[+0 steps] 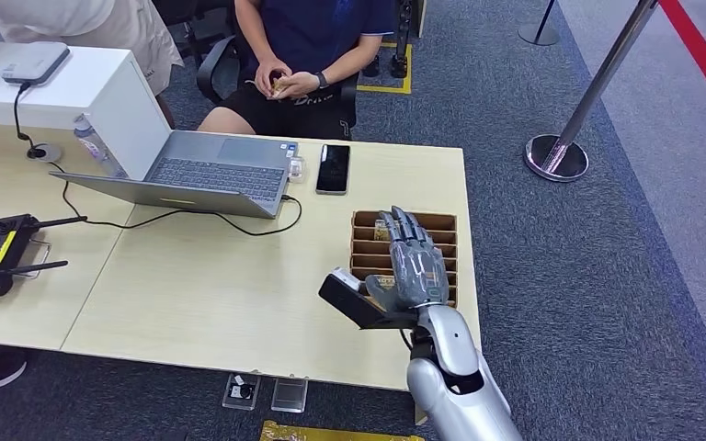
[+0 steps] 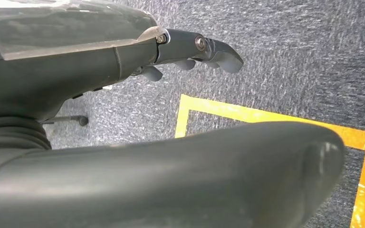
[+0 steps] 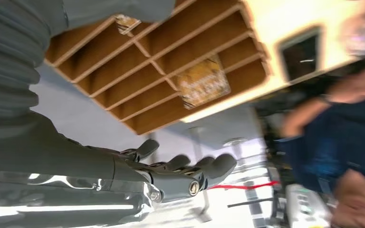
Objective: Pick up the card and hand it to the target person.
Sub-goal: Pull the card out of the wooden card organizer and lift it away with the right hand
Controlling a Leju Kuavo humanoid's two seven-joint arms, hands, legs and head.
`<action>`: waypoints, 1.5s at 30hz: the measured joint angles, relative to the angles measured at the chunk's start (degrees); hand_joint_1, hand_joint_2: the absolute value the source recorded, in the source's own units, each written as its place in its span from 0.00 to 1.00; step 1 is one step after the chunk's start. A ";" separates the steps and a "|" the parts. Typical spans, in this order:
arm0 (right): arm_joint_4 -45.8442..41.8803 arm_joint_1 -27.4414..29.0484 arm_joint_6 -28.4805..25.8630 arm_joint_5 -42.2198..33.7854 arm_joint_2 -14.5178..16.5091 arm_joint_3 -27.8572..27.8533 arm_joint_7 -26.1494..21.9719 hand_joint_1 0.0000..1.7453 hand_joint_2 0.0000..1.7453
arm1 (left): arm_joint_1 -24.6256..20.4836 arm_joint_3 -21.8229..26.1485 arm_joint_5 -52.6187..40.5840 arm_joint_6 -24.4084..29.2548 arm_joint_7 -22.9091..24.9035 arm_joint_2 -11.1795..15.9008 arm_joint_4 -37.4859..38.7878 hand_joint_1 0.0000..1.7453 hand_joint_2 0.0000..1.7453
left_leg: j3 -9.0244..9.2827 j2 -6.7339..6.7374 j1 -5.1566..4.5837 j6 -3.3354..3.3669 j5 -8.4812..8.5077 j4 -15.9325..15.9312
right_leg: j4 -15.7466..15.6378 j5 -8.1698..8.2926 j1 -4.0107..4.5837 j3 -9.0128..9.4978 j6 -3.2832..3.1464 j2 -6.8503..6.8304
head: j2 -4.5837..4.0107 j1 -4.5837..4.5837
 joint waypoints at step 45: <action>7.73 -5.31 1.09 5.85 -1.36 6.17 6.89 0.38 1.00 | 0.10 1.27 0.48 0.38 0.20 -0.03 0.31 0.00 0.00 | -0.01 0.01 0.00 -0.02 0.03 0.00 | 0.00 0.00 0.00 -0.01 0.00 0.00 | 0.00 0.02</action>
